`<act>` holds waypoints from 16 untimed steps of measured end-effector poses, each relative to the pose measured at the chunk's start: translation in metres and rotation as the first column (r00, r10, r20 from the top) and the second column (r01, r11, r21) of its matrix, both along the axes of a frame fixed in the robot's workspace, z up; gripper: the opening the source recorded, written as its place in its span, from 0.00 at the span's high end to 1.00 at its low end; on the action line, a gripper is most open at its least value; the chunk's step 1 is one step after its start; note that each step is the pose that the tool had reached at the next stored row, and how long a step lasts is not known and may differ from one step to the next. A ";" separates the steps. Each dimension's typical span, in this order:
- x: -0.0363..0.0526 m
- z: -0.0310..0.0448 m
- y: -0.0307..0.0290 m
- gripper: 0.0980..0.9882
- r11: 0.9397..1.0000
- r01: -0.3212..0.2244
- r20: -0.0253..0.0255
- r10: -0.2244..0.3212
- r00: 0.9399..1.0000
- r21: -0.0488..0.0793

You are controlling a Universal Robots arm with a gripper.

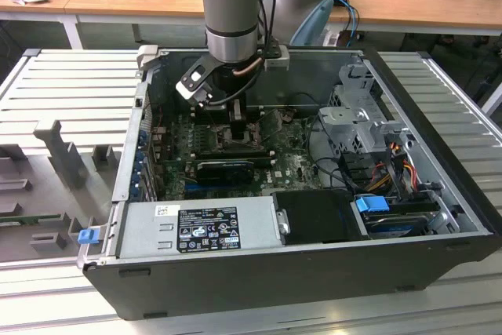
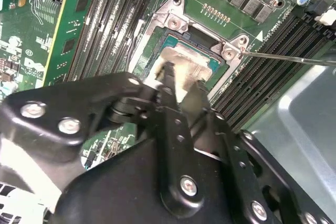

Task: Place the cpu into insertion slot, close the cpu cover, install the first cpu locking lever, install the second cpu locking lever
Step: 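Place the cpu into insertion slot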

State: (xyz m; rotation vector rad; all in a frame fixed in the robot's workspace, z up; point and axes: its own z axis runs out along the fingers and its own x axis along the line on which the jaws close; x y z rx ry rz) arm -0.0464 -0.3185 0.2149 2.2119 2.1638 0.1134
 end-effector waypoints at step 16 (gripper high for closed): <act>0.0000 0.0081 0.0000 0.99 1.000 0.000 0.000 0.000 1.000 0.000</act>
